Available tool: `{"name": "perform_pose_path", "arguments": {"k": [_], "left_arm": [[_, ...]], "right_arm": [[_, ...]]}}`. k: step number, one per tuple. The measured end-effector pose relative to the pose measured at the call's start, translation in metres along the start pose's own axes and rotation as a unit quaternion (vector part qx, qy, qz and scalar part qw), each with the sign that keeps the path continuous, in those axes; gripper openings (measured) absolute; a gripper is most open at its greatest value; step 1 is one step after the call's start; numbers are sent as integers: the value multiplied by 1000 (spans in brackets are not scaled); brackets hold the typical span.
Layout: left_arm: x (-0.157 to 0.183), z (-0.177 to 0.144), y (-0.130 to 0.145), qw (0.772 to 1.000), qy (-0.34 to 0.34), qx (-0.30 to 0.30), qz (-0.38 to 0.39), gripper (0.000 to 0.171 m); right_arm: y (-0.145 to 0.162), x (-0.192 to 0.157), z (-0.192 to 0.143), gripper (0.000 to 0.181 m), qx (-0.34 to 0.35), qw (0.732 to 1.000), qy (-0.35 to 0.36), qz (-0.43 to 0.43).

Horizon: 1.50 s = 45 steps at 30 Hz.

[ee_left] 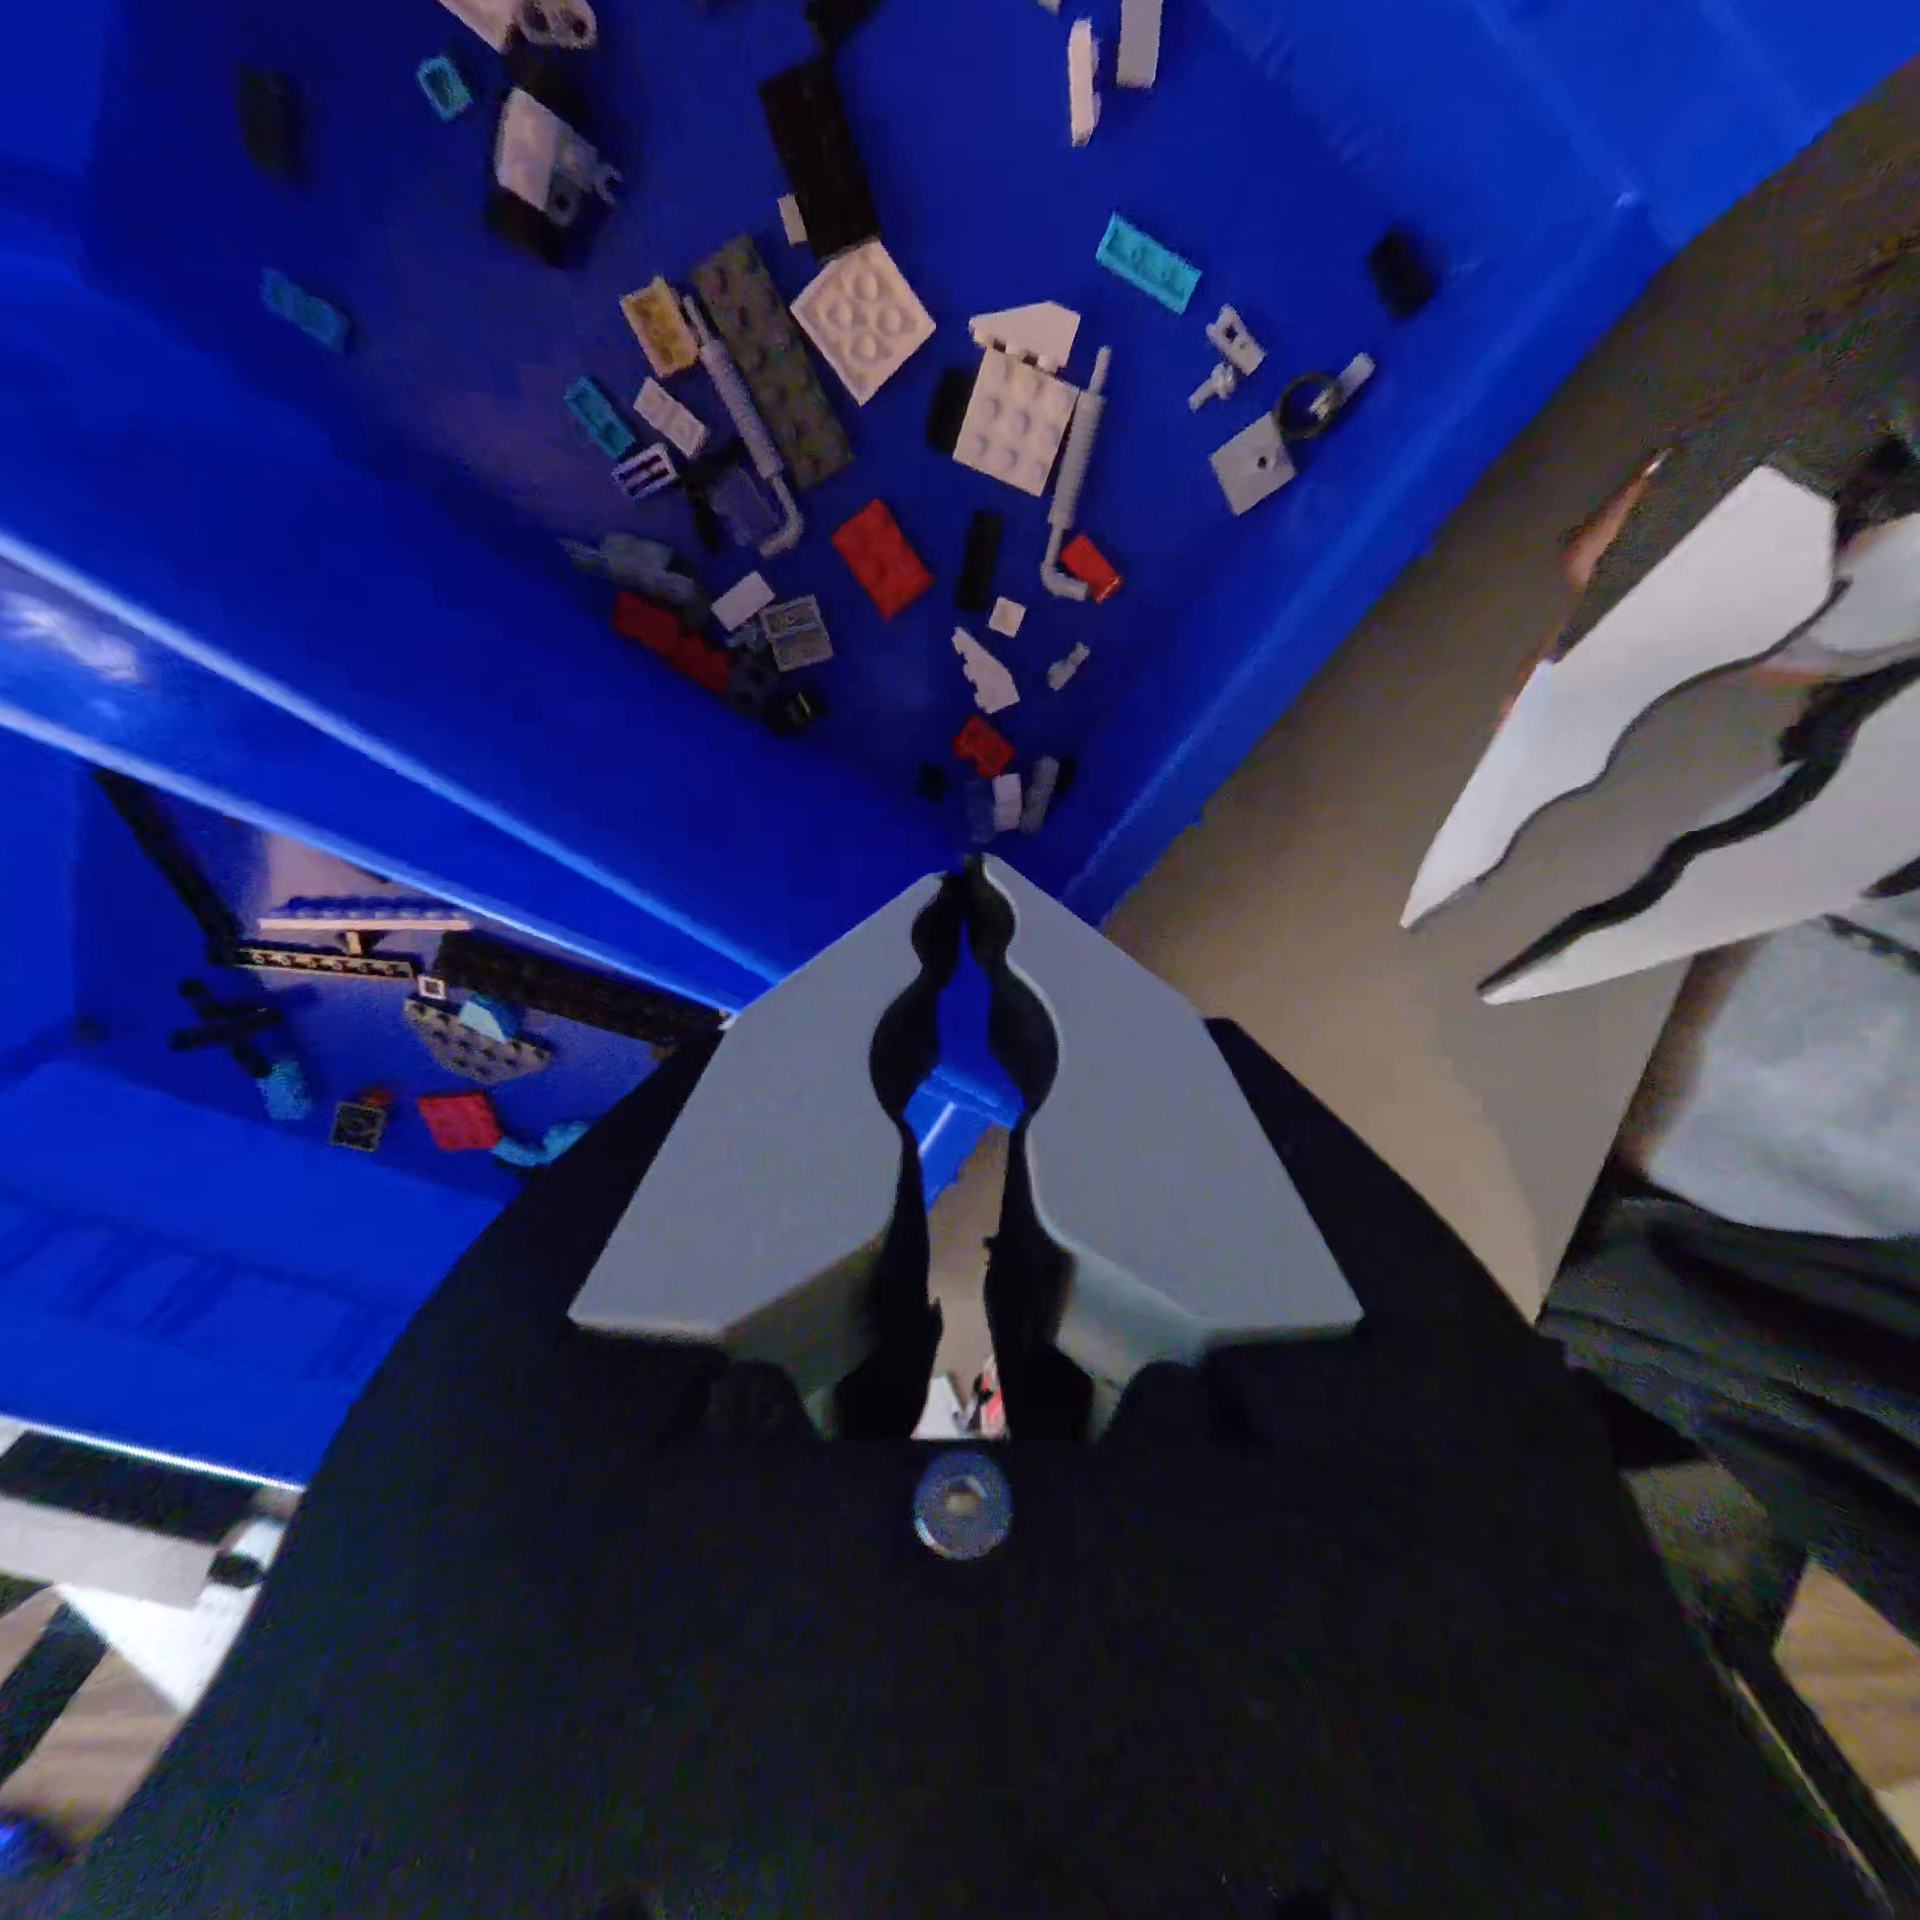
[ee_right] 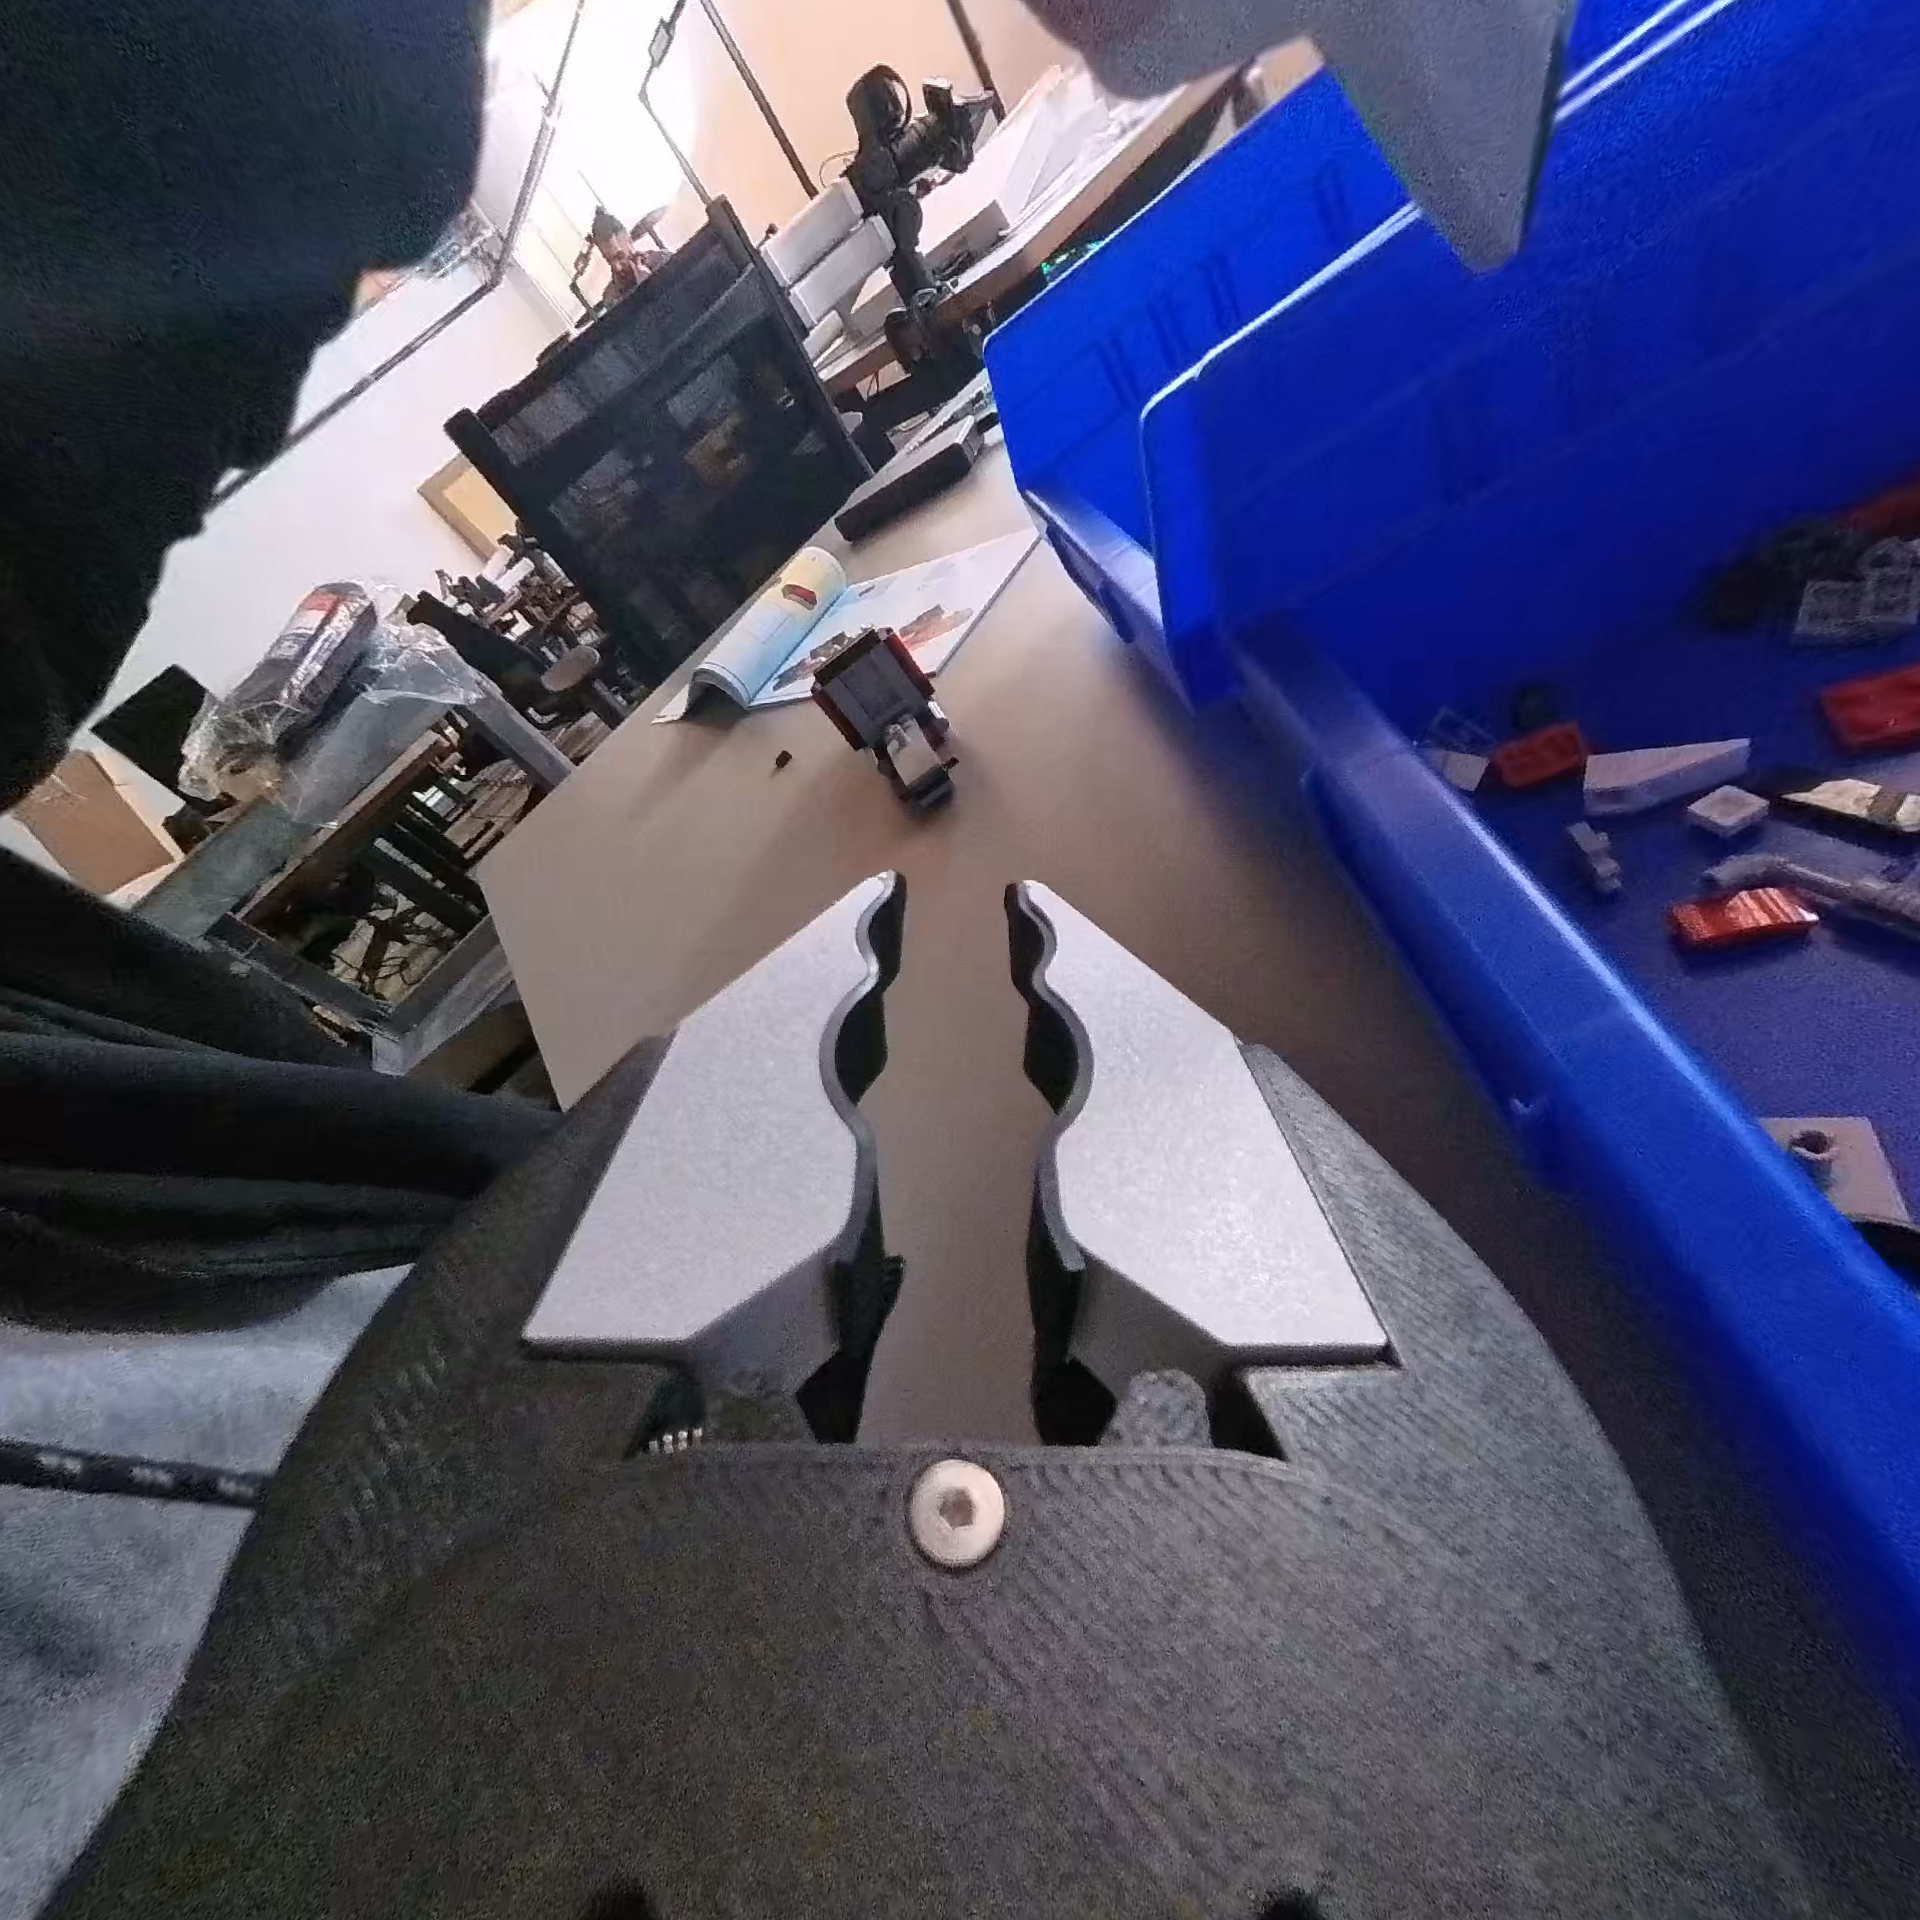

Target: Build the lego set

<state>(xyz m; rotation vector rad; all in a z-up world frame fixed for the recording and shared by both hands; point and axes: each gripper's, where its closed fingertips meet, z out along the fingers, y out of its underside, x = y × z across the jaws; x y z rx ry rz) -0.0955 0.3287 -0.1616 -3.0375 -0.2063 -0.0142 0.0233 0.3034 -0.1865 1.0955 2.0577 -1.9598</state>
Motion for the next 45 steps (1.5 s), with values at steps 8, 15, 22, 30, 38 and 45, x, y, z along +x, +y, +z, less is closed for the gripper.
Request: {"name": "perform_pose_path", "arguments": {"k": [8, 15, 22, 30, 38, 45], "left_arm": [[0, 42, 1, 984, -53, -88, 147, 21], [-17, 70, 10, 941, -82, -208, 254, 22], [-17, 85, 22, 912, -70, -283, 289, 22], [-19, 93, 27, 900, -83, -310, 296, 23], [-19, 95, 30, 902, -62, -328, 276, 19], [-20, 95, 26, 912, -56, -317, 255, 7]], "right_arm": [[2, 2, 1, 19, -8, 1000, 7, 0], [2, 2, 1, 19, -8, 1000, 12, -4], [2, 1, 0, 20, -5, 1000, 8, -5], [1, 0, -1, 19, -1, 1000, 5, -7], [0, 0, -1, 19, 0, 1000, 5, -7], [0, 0, -2, 19, 1, 1000, 8, -9]]}}
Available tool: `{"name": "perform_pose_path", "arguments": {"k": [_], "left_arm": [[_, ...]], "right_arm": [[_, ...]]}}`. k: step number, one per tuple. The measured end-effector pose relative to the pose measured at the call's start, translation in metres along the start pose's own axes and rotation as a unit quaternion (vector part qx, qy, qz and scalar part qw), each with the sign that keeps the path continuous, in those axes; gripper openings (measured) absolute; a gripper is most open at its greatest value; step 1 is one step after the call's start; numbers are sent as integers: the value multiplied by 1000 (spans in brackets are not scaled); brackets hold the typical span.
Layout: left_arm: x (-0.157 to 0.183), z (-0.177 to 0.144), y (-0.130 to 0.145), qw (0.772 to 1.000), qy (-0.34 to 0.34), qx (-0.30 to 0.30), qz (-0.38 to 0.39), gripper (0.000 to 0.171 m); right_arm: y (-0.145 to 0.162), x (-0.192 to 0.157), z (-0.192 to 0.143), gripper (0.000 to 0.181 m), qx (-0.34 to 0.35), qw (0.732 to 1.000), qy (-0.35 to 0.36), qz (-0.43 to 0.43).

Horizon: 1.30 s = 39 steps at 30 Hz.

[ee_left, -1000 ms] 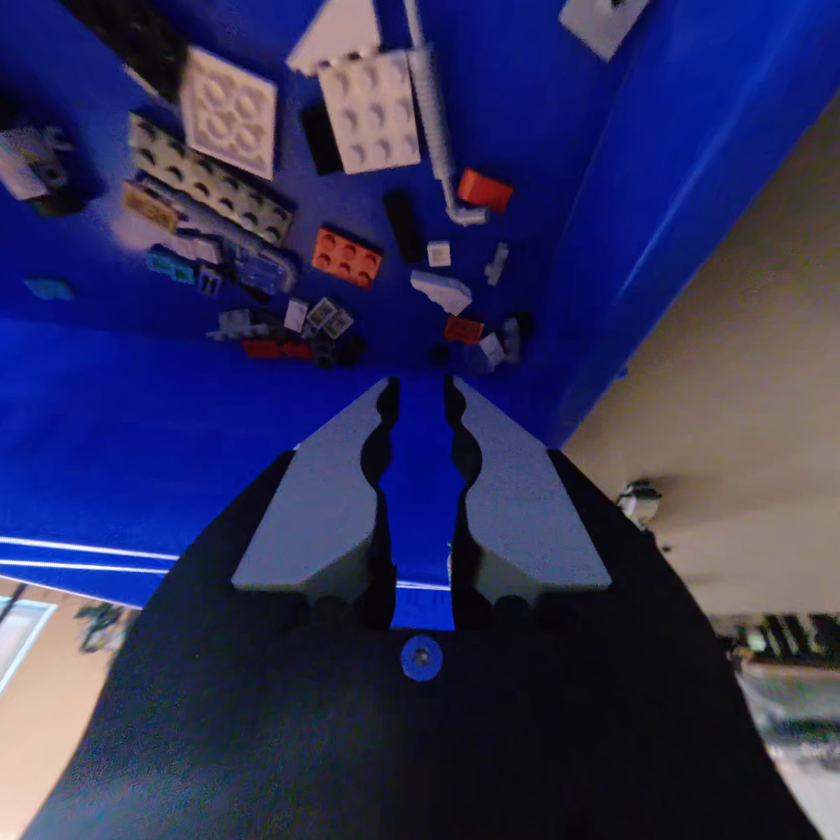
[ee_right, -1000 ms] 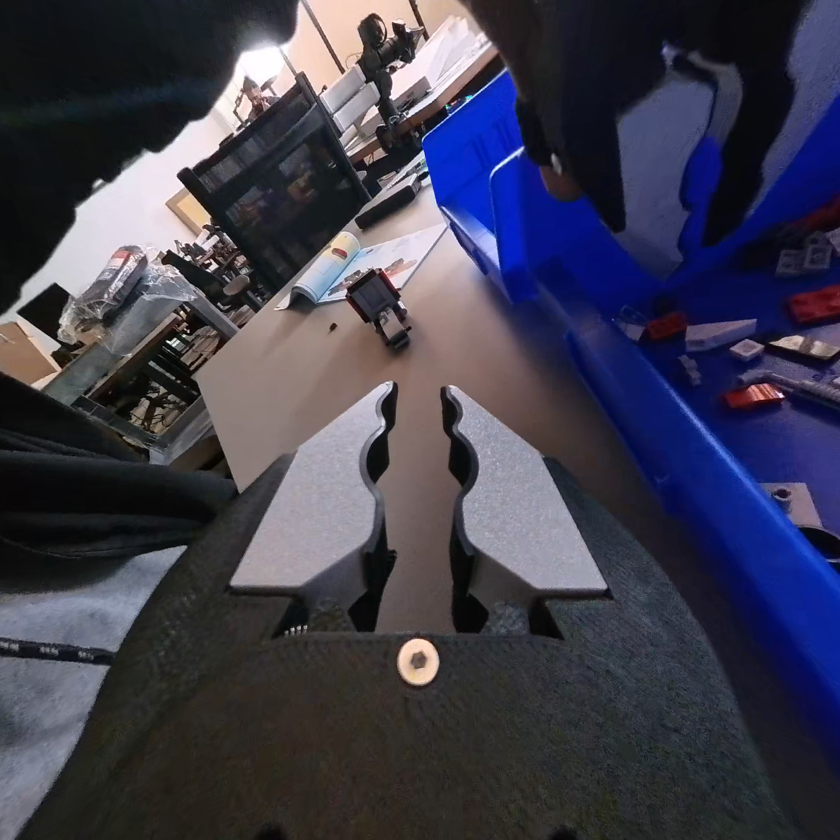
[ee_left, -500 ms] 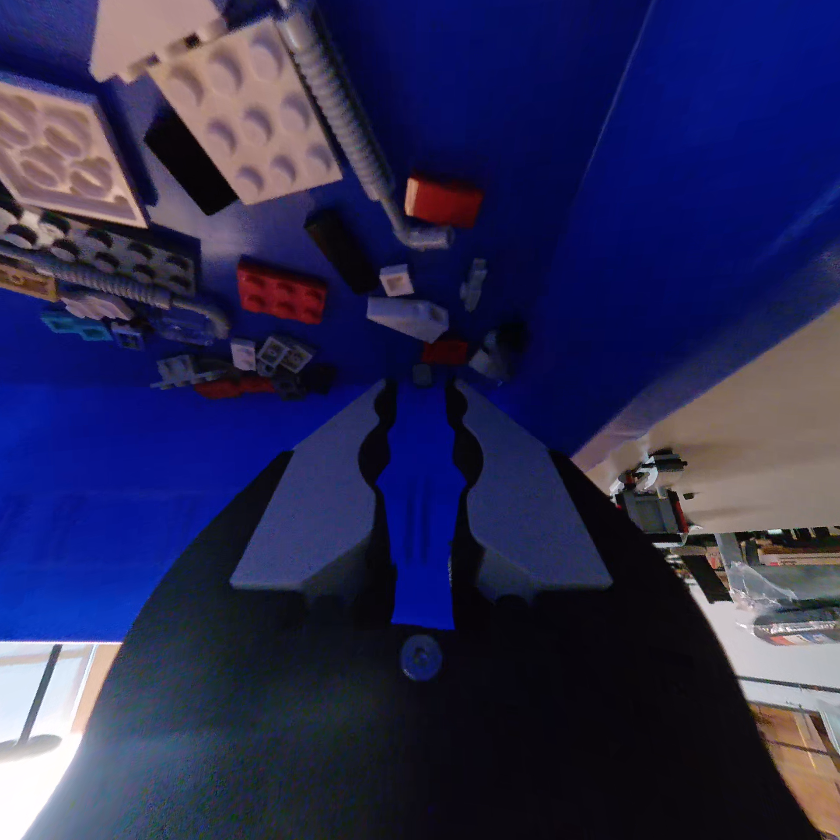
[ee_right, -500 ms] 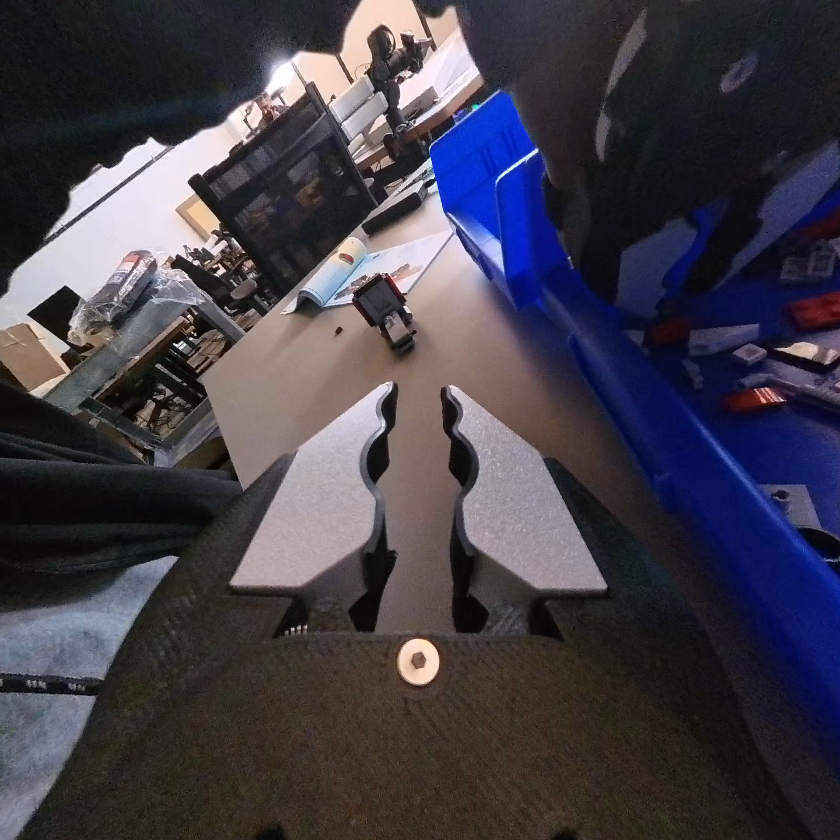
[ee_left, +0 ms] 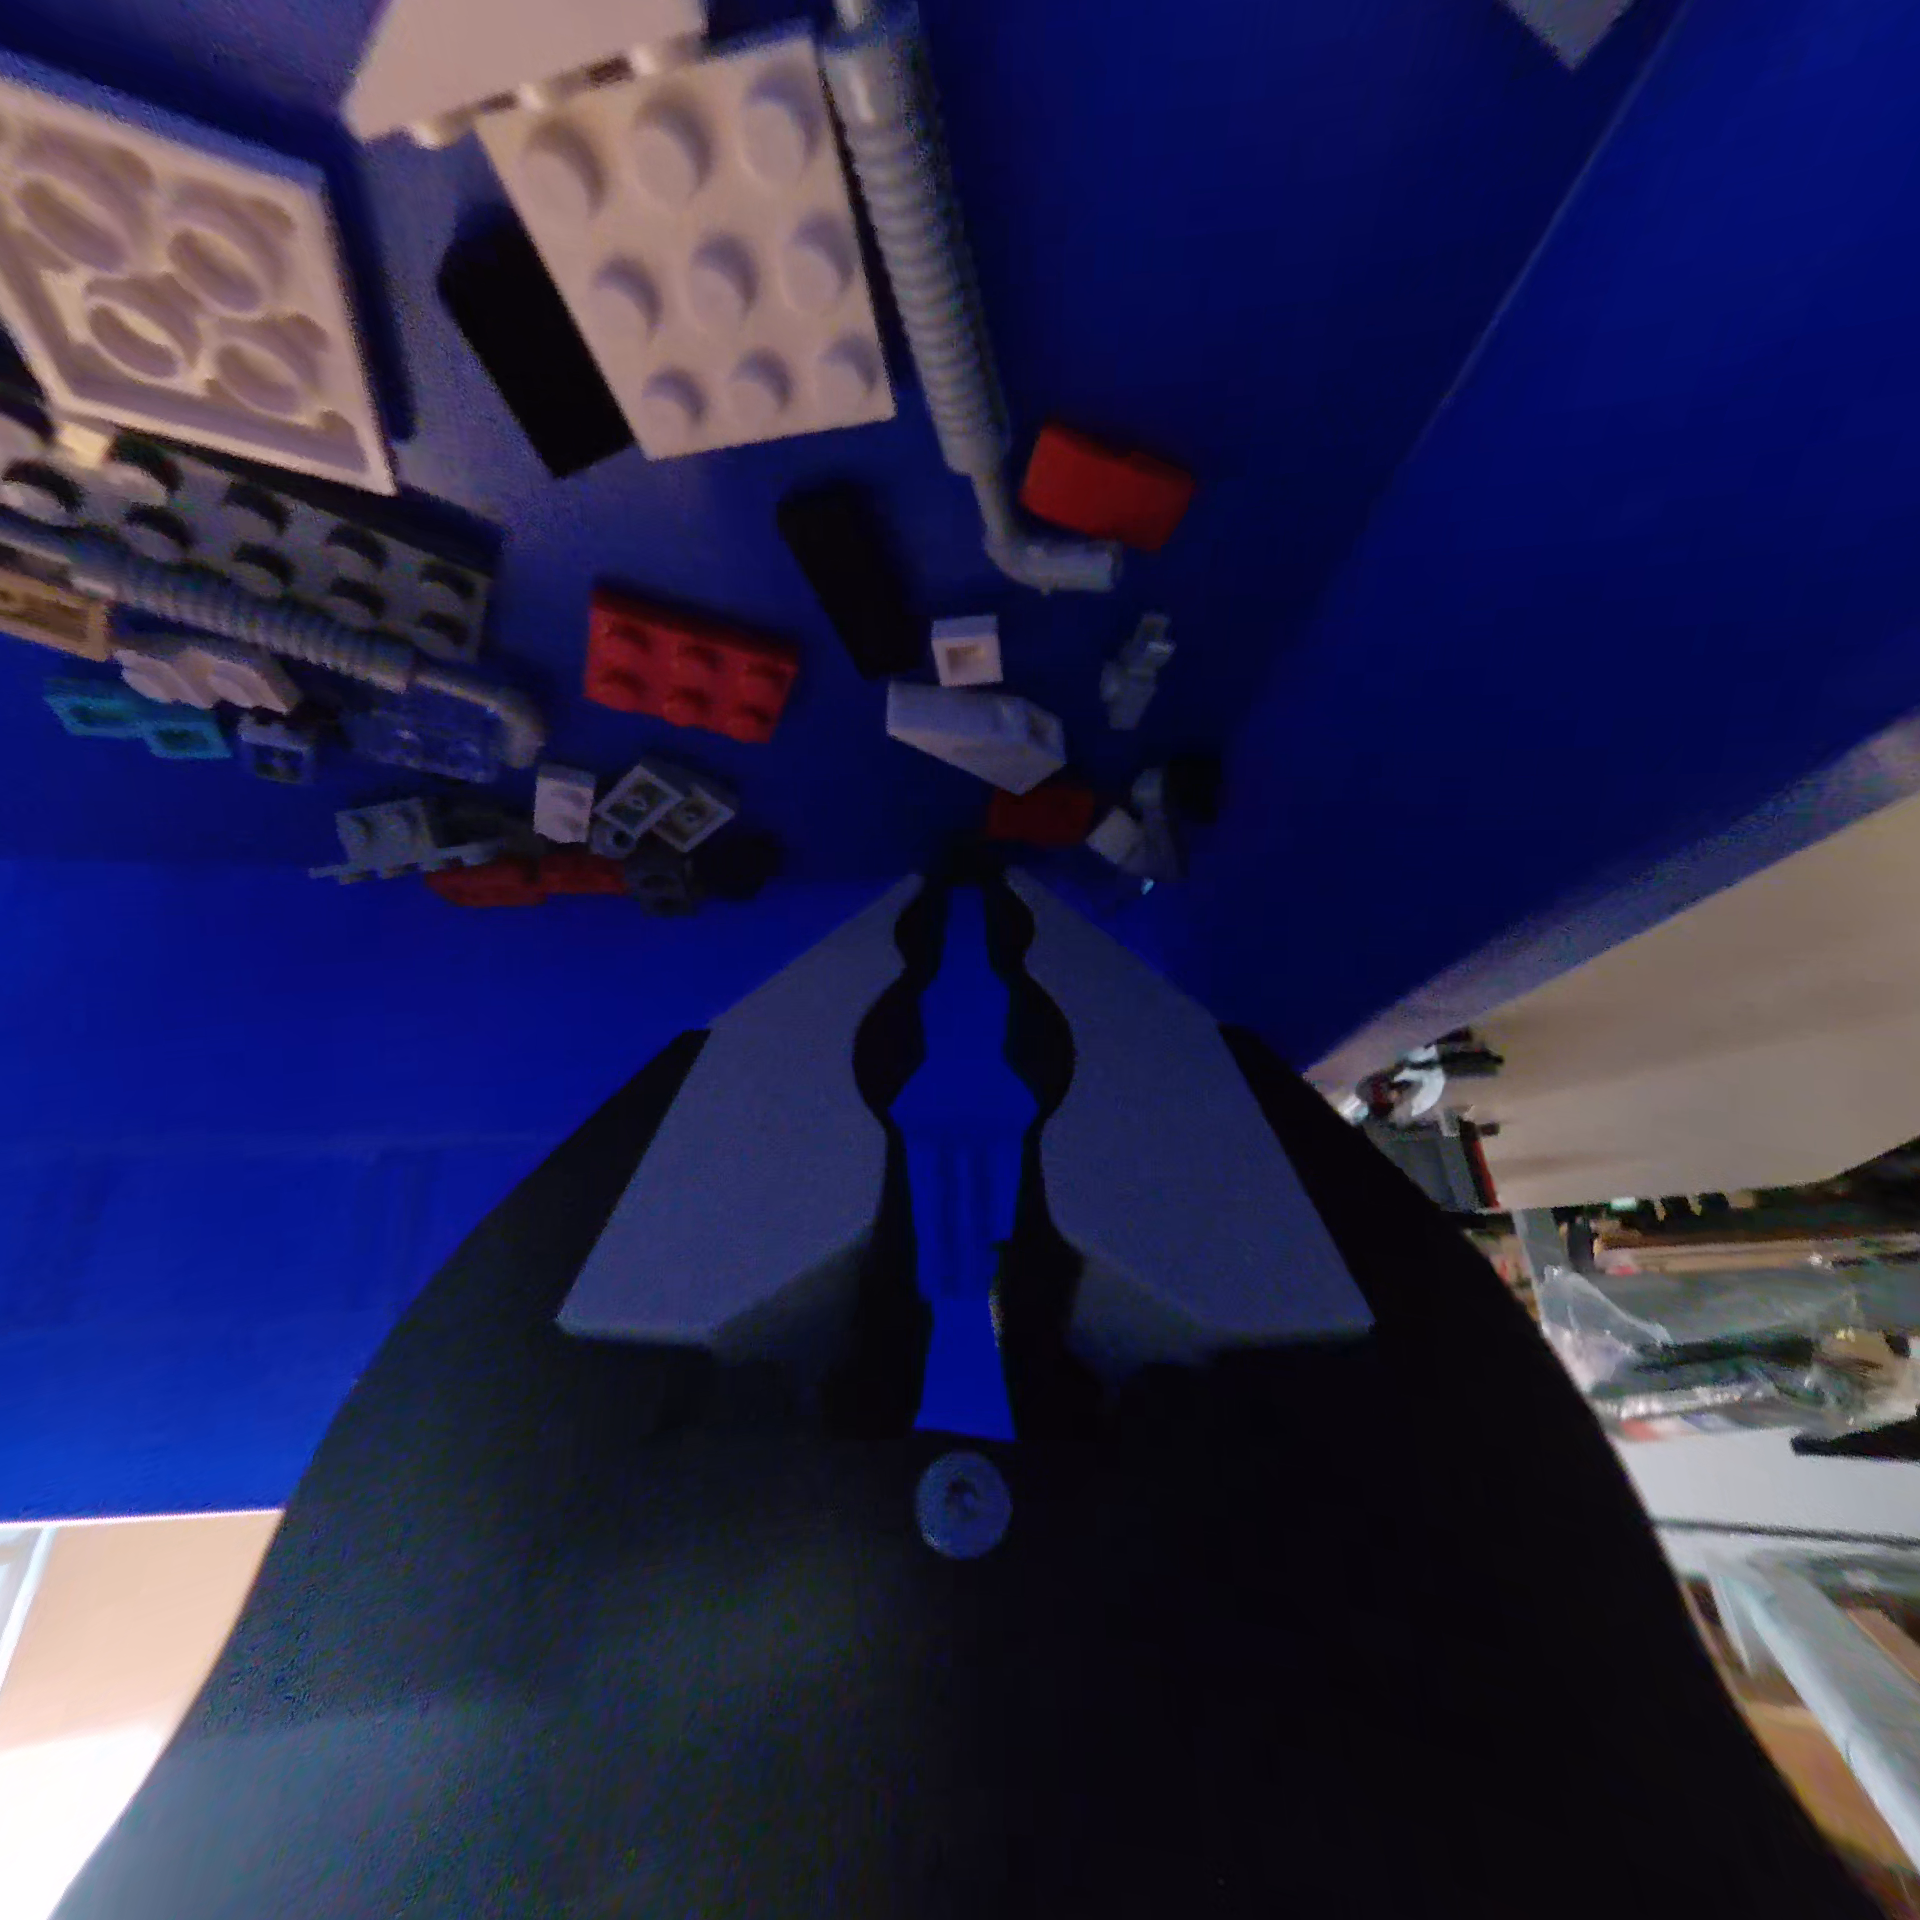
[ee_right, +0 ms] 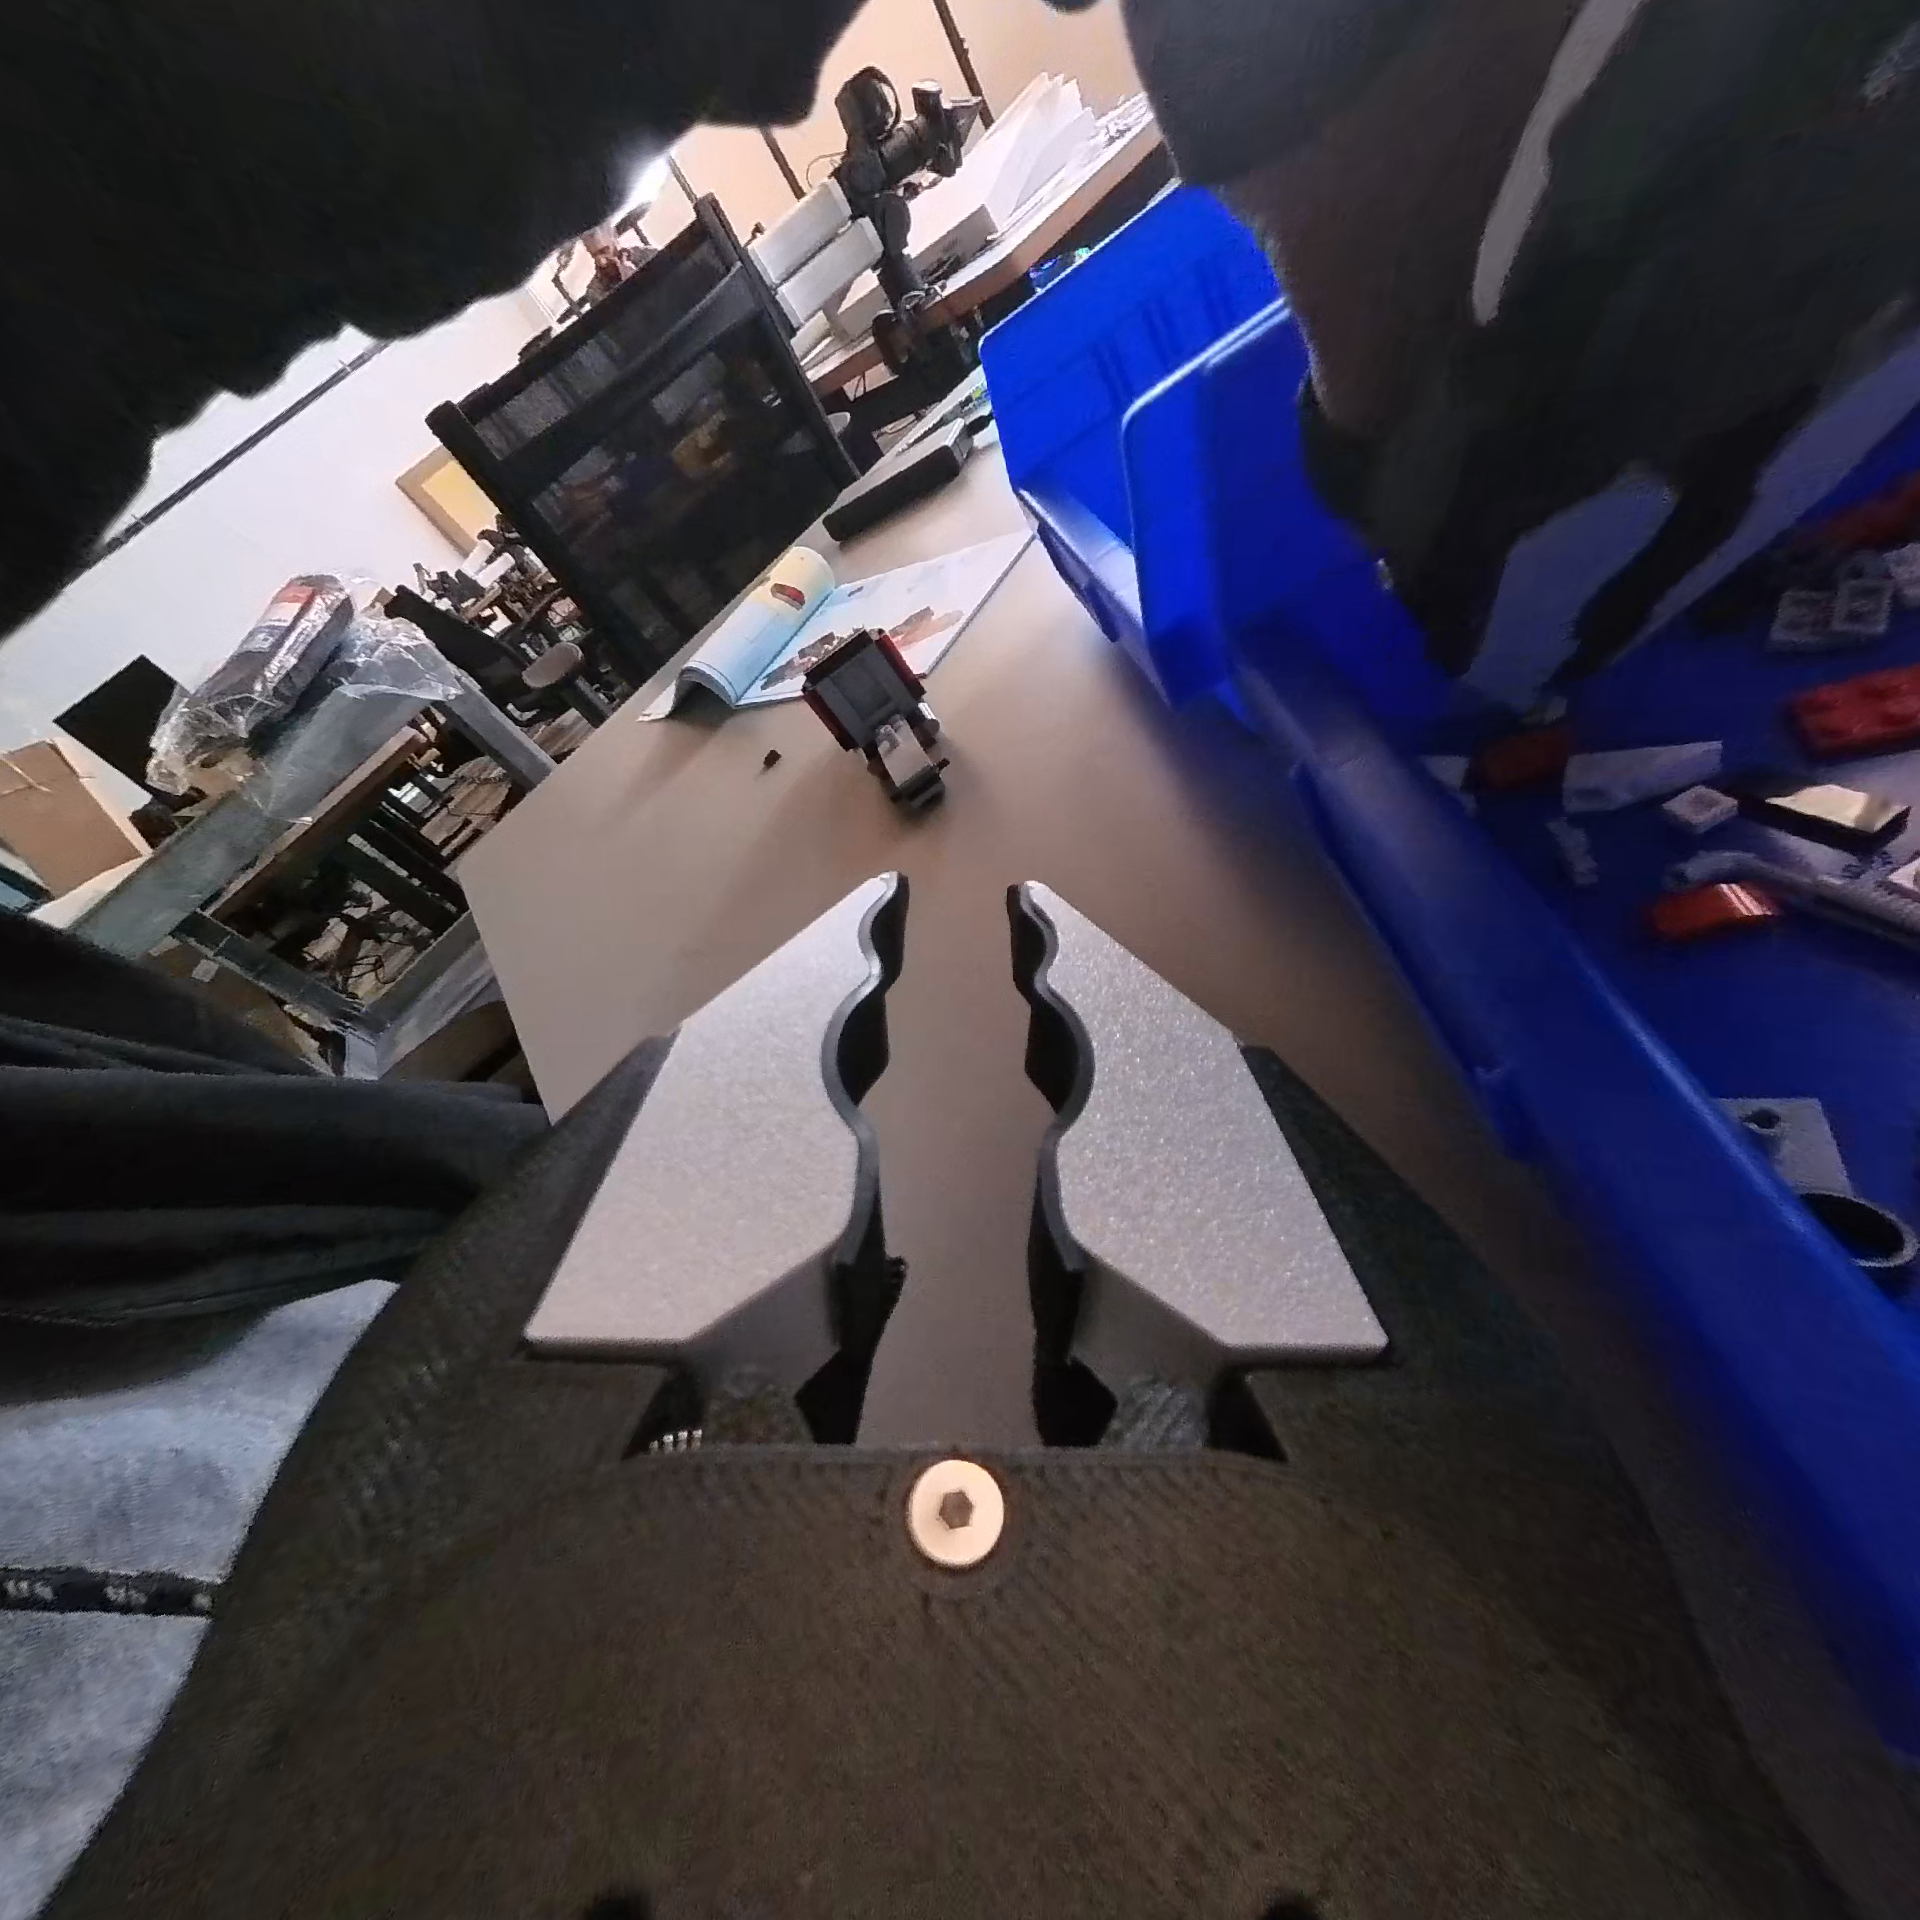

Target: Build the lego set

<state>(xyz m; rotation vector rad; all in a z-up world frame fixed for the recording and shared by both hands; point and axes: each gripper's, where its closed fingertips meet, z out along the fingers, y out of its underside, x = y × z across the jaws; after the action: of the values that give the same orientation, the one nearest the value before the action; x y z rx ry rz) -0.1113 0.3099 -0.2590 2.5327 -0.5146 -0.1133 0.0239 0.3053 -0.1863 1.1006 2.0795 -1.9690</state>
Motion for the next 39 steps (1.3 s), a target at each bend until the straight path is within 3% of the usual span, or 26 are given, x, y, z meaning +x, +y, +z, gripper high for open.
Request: {"name": "perform_pose_path", "arguments": {"k": [6, 10, 13, 17, 20, 25, 28, 31, 36, 39], "left_arm": [[-1, -29, 1, 994, -3, 95, -60, 8], [7, -62, 11, 976, -4, 189, -110, 8], [19, -88, 33, 949, -12, 269, -166, 7], [51, -104, 88, 893, -25, 367, -260, 7], [90, -84, 141, 846, -35, 403, -347, 7], [178, -3, 203, 757, -21, 429, -492, 7], [220, 48, 211, 703, -6, 450, -551, 7], [243, 83, 211, 663, -8, 474, -579, 8], [250, 115, 215, 620, -23, 507, -598, 8], [250, 129, 217, 606, -24, 517, -604, 8]], "right_arm": [[0, 0, 0, 20, -2, 1000, 1, 0], [1, 1, 1, 20, -3, 1000, 2, 1], [1, 1, 1, 19, -4, 1000, 2, 2], [2, 2, 1, 19, -7, 1000, 5, 3], [3, 3, 2, 19, -10, 1000, 7, 4], [7, 6, 6, 19, -27, 999, 17, 6], [9, 8, 10, 19, -36, 999, 26, 4], [12, 8, 16, 19, -54, 998, 34, -8], [16, 11, 28, 19, -80, 995, 62, -22], [18, 7, 43, 19, -86, 994, 66, -18]]}}
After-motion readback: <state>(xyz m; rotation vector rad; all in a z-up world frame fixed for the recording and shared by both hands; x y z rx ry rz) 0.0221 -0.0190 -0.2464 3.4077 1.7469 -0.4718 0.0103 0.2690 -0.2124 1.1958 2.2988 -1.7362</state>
